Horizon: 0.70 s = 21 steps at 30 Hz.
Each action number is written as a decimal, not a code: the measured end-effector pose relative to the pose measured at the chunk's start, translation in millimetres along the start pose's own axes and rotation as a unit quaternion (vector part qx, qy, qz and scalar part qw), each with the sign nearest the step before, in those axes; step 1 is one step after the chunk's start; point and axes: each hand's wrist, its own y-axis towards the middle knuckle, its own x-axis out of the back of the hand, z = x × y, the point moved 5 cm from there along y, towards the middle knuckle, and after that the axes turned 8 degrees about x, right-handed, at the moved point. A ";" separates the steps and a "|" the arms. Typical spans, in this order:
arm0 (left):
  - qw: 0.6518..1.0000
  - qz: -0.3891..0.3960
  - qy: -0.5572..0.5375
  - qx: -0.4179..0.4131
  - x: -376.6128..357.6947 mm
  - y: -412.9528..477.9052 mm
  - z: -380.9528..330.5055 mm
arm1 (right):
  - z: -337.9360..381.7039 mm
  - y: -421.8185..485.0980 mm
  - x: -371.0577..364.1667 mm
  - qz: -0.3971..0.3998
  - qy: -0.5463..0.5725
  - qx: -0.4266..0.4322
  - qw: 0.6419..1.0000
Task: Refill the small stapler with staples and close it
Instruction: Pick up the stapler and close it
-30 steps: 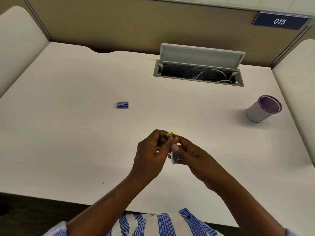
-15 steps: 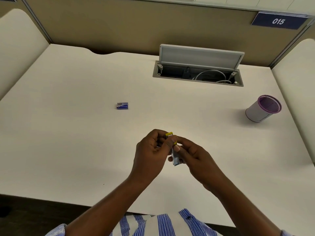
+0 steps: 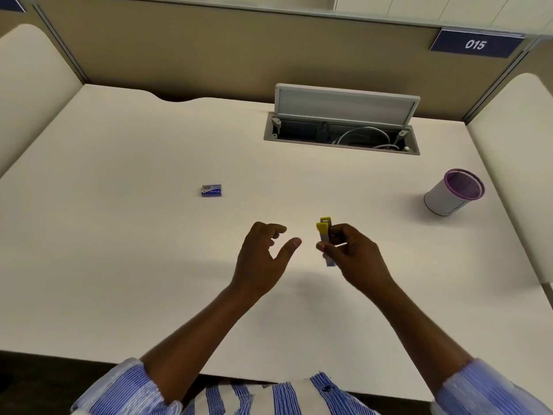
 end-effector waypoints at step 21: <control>0.903 0.079 0.416 -0.073 -30.2 14.5 82.2 | -93.4 93.2 27.2 -0.055 -0.299 -0.104 0.947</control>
